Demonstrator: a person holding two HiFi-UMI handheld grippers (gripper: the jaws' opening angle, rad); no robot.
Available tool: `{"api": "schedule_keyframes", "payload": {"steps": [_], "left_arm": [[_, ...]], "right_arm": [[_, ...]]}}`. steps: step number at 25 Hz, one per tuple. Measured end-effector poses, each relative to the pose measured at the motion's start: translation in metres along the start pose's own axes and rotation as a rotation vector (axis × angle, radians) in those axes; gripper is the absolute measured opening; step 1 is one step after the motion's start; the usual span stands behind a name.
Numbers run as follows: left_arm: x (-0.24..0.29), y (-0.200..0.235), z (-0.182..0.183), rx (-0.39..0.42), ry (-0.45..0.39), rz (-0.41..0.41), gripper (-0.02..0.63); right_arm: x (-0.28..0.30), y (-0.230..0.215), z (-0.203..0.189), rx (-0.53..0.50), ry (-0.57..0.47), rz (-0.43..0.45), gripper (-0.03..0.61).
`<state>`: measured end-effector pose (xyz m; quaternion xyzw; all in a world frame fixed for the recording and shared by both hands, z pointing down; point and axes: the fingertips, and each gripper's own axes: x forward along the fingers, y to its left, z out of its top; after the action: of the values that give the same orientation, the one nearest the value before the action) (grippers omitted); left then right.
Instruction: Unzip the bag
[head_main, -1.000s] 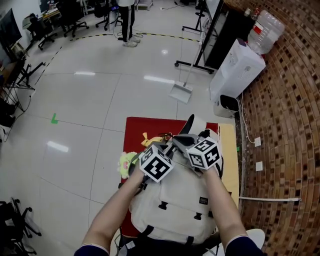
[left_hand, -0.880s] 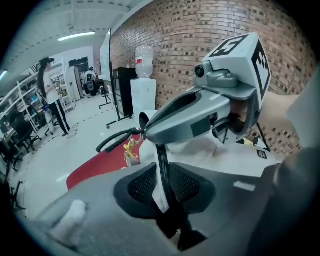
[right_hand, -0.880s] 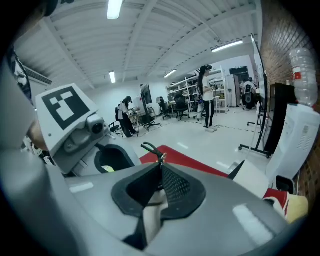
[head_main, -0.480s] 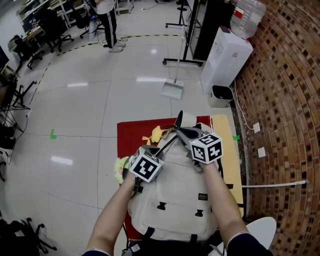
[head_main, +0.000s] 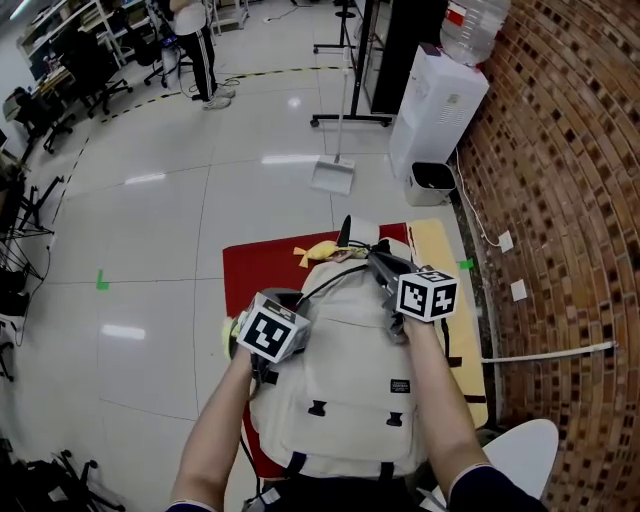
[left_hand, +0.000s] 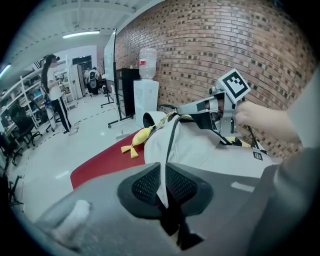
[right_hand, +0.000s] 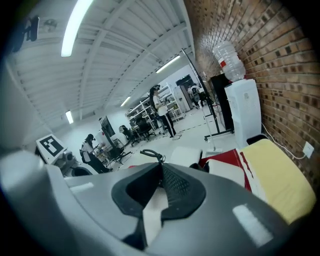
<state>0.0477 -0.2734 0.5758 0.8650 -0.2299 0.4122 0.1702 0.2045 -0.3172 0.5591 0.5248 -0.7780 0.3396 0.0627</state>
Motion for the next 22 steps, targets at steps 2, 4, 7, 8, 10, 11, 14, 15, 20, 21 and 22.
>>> {"api": "schedule_keyframes", "payload": {"steps": [2,4,7,8,10,11,14,15,20,21,22], "left_arm": [[-0.001,0.000,0.000,-0.002,-0.003,-0.003,0.034],[-0.003,0.002,-0.001,-0.013,-0.006,-0.007,0.032],[-0.003,0.006,-0.006,-0.029,0.003,-0.008,0.025],[-0.003,0.006,-0.008,-0.027,0.008,-0.006,0.025],[-0.003,0.007,-0.009,-0.019,0.013,-0.004,0.026],[-0.003,0.007,-0.008,-0.013,0.011,-0.001,0.026],[-0.003,0.006,-0.008,-0.010,0.020,0.006,0.026],[-0.002,0.005,-0.010,-0.016,0.028,0.007,0.026],[0.001,0.012,-0.013,-0.011,0.049,0.038,0.026],[0.001,0.012,-0.014,-0.011,0.052,0.037,0.026],[0.002,0.012,-0.014,-0.011,0.055,0.040,0.026]], "right_arm": [[-0.007,-0.009,-0.001,0.029,-0.015,-0.016,0.025],[-0.013,-0.016,-0.002,0.053,-0.029,-0.031,0.025],[-0.025,-0.031,-0.005,0.084,-0.050,-0.063,0.023],[-0.030,-0.037,-0.007,0.095,-0.055,-0.075,0.023],[-0.038,-0.046,-0.010,0.117,-0.064,-0.089,0.023],[-0.042,-0.050,-0.011,0.129,-0.070,-0.095,0.023],[-0.054,-0.063,-0.016,0.163,-0.078,-0.122,0.023],[-0.059,-0.069,-0.018,0.170,-0.075,-0.137,0.023],[-0.085,-0.097,-0.031,0.194,-0.050,-0.187,0.023],[-0.090,-0.100,-0.033,0.200,-0.047,-0.192,0.023],[-0.094,-0.103,-0.035,0.208,-0.045,-0.197,0.023]]}}
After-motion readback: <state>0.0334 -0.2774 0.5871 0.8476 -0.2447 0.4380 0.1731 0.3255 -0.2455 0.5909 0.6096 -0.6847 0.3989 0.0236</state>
